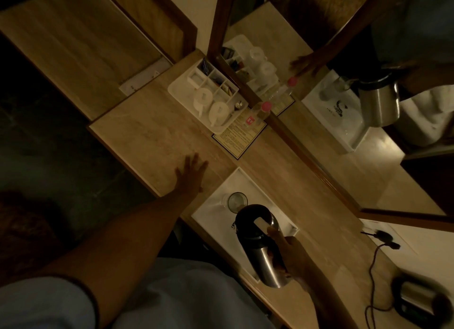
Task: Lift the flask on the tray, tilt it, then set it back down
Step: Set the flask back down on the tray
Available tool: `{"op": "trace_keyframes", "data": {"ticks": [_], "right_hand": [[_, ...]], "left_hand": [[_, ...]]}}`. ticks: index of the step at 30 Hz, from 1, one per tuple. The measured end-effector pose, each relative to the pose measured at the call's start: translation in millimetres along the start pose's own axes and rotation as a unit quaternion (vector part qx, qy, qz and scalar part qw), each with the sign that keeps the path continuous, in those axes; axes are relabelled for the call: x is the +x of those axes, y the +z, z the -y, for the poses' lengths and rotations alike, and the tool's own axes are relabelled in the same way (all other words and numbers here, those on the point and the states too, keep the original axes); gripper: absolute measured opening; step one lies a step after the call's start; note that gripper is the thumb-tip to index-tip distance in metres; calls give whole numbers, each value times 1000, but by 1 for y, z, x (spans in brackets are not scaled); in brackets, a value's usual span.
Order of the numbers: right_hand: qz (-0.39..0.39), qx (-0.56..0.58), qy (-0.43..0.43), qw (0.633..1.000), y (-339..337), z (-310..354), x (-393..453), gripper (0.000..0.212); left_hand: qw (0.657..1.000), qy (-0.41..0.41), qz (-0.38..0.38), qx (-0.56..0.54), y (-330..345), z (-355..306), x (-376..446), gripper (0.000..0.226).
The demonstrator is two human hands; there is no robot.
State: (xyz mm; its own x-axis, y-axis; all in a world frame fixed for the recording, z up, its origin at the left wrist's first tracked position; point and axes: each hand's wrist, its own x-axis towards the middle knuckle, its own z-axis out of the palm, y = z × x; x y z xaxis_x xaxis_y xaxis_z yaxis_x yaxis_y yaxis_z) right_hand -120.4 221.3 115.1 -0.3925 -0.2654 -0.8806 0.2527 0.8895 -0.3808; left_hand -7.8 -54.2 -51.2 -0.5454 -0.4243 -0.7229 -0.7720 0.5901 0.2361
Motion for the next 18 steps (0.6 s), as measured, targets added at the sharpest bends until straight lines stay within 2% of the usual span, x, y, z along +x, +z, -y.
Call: {"op": "trace_keyframes", "data": {"ticks": [4, 10, 15, 18], "right_hand": [[-5, 4, -25, 1000, 2, -10, 0, 66], [-42, -7, -66, 997, 3, -30, 1, 95], [-43, 4, -118, 992, 8, -44, -4, 98], [-59, 3, -140, 988, 12, -51, -6, 85]], "left_hand": [[1000, -4, 1, -1, 0, -2, 1, 101], [1000, -9, 4, 8, 0, -3, 0, 102], [1000, -8, 2, 17, 0, -5, 0, 102], [1000, -5, 1, 13, 1, -5, -1, 101]]}}
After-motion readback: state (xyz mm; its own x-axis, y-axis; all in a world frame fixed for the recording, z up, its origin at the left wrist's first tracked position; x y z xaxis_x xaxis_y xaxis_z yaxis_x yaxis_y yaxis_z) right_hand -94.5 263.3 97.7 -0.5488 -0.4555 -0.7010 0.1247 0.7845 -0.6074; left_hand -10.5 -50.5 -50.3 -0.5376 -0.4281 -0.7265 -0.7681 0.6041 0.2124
